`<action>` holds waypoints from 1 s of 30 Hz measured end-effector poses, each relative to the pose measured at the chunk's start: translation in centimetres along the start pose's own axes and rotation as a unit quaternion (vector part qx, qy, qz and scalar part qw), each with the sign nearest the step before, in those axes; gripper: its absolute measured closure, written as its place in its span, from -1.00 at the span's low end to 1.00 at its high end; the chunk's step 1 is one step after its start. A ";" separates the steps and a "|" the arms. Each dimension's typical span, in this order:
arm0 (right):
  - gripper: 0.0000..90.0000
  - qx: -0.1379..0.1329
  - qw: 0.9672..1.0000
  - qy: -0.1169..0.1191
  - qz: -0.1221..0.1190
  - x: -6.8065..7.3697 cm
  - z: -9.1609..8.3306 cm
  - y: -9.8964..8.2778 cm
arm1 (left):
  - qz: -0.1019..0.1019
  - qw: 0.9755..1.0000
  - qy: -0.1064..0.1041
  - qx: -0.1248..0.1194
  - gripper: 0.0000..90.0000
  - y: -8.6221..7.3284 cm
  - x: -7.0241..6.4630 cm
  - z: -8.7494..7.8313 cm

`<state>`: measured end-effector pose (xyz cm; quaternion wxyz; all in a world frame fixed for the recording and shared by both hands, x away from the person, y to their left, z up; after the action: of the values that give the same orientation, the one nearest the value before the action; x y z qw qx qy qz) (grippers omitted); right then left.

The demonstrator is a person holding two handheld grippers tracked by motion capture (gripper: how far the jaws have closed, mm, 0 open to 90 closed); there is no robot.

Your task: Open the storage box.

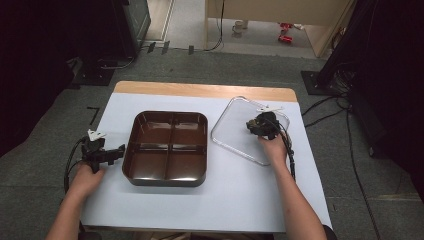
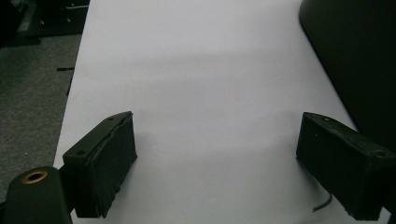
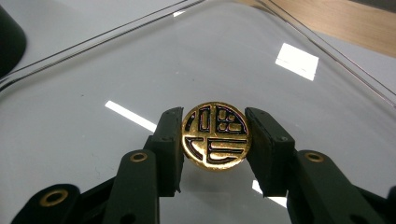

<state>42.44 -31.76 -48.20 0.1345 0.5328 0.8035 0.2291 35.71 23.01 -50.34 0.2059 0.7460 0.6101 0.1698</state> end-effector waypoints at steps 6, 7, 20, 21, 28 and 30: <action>0.30 0.005 1.000 0.000 0.000 -0.3 0.4 -0.2 | 0.000 1.000 0.000 0.000 -0.74 0.0 0.0 0.0; 0.30 0.004 1.000 0.000 0.001 -0.2 0.4 -0.2 | 0.000 1.000 0.000 0.000 -0.74 0.0 0.0 0.0; -0.11 -0.001 1.000 0.005 0.007 -0.5 0.3 -0.4 | 0.000 1.000 0.000 0.000 -0.74 0.0 0.0 0.0; -0.14 -0.002 1.000 0.001 0.006 -0.4 0.1 -0.4 | 0.000 1.000 0.000 0.000 -0.74 0.0 0.0 0.0; -0.20 -0.020 1.000 0.023 0.005 0.8 -2.1 -0.4 | 0.000 1.000 0.000 0.000 -0.74 0.0 0.0 0.0; -0.20 -0.026 0.999 0.029 0.004 1.2 -2.5 -0.6 | 0.000 1.000 0.000 0.000 -0.74 0.0 0.0 0.0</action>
<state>40.33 -31.42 -46.30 0.1241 0.5254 0.7988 0.2655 35.71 23.01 -50.35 0.2061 0.7459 0.6101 0.1701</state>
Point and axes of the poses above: each handheld gripper's, and its own axes: z roughly forward along the jaws, y roughly out of its top, x roughly to its left, the point moved 1 cm from there along z, roughly forward along the jaws, and after that the axes turned 15 degrees about x, right-handed, at the moved point
